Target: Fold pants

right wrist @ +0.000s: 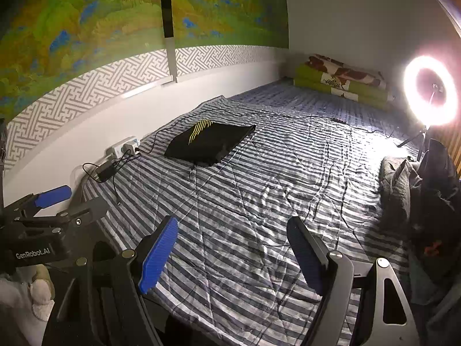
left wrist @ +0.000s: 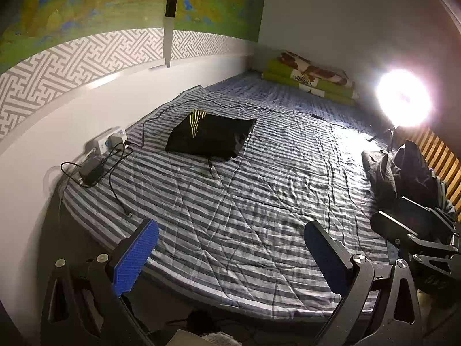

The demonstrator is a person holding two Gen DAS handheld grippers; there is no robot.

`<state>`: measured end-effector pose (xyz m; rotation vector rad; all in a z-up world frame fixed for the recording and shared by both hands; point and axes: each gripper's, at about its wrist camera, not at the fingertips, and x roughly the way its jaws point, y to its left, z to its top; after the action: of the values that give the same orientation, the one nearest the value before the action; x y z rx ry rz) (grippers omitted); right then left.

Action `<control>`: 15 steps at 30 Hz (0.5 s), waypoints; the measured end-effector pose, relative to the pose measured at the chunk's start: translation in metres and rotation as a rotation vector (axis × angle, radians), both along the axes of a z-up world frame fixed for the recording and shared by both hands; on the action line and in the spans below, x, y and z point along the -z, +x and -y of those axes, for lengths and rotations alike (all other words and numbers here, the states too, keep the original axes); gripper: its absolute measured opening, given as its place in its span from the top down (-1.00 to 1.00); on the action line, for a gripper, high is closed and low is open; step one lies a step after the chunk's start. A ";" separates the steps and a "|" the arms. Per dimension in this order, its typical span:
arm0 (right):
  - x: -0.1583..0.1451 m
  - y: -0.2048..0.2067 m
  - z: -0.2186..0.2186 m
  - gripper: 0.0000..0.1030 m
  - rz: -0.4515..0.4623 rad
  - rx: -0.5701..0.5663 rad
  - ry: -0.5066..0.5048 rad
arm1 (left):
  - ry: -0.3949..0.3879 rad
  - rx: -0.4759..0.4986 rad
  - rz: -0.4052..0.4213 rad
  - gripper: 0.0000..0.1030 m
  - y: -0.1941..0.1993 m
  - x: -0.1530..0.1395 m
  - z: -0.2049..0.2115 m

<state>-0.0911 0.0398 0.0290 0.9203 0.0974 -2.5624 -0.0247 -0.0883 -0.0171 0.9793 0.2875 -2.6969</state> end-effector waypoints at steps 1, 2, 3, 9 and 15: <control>0.000 0.000 0.000 -0.45 0.000 -0.001 0.001 | 0.001 0.001 -0.001 -0.99 0.000 0.000 0.000; 0.001 -0.001 0.000 -0.45 0.001 -0.002 0.002 | 0.002 0.001 -0.002 -0.99 -0.001 0.000 0.001; 0.001 -0.001 0.000 -0.45 0.001 -0.001 0.003 | 0.001 0.001 -0.002 -0.99 -0.001 0.000 0.001; 0.000 -0.005 0.001 -0.45 0.001 0.002 -0.003 | 0.000 0.006 -0.005 -0.99 -0.004 -0.001 0.002; 0.000 -0.005 0.002 -0.45 0.000 0.002 -0.003 | 0.004 0.014 -0.007 -0.99 -0.008 -0.002 0.004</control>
<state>-0.0963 0.0382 0.0287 0.9201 0.0924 -2.5632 -0.0324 -0.0918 -0.0151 0.9766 0.2886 -2.7137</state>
